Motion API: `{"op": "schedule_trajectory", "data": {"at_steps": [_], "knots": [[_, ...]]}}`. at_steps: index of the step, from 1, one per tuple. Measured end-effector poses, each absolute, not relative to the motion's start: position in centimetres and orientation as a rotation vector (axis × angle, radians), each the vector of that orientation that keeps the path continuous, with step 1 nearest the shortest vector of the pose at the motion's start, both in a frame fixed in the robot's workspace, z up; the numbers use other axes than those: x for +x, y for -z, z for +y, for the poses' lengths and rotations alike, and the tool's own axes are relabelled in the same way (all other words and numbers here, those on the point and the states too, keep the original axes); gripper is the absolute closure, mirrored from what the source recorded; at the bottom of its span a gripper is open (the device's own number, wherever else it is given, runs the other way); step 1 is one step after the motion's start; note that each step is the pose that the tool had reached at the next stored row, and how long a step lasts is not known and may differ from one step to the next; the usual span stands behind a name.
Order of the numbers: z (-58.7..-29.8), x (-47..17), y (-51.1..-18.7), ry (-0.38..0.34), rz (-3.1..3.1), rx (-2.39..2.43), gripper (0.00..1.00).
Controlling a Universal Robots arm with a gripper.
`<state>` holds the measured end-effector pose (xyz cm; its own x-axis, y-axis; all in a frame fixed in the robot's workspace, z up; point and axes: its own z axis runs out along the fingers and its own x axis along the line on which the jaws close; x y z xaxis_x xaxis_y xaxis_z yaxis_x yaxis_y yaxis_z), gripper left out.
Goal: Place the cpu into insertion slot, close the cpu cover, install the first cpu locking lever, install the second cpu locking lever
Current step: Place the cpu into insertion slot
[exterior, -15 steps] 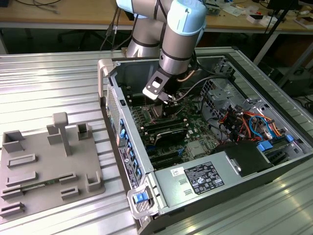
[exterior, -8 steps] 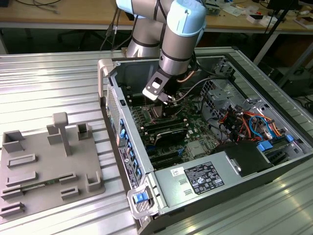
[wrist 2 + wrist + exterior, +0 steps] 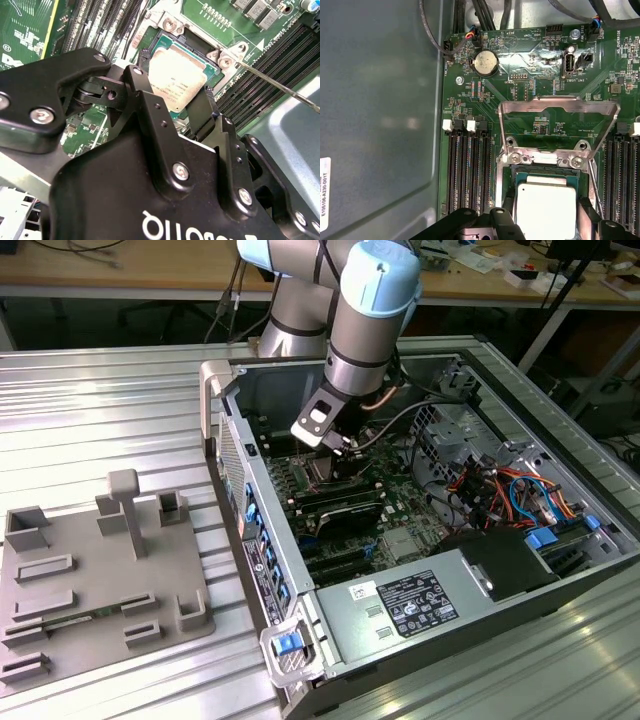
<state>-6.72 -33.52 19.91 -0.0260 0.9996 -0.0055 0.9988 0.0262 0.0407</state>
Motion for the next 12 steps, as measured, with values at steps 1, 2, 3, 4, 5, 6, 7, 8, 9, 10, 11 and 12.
{"op": "schedule_trajectory", "data": {"at_steps": [1, 2, 3, 4, 5, 6, 7, 8, 9, 10, 11, 12], "knots": [[-33.52, -6.72, -19.92, -0.039, 2.227, 2.17, 0.45], [-33.52, -6.72, -19.92, -0.039, 2.227, 2.17, 0.45], [-33.52, -6.72, -19.92, -0.039, 2.226, 2.171, 0.45], [-33.52, -6.72, -19.92, -0.039, 2.225, 2.171, 0.45], [-33.52, -6.72, -19.92, -0.039, 2.225, 2.171, 0.45], [-33.52, -6.72, -19.91, -0.039, 2.225, 2.171, 0.45], [-33.52, -6.71, -19.91, -0.039, 2.225, 2.171, 0.45], [-33.52, -6.7, -19.91, -0.039, 2.224, 2.172, 0.45], [-33.52, -6.69, -19.91, -0.039, 2.224, 2.173, 0.45], [-33.52, -6.67, -19.9, -0.039, 2.223, 2.173, 0.45], [-33.52, -6.67, -19.87, -0.039, 2.222, 2.175, 0.45], [-33.52, -6.67, -19.85, -0.039, 2.222, 2.175, 0.45]]}}
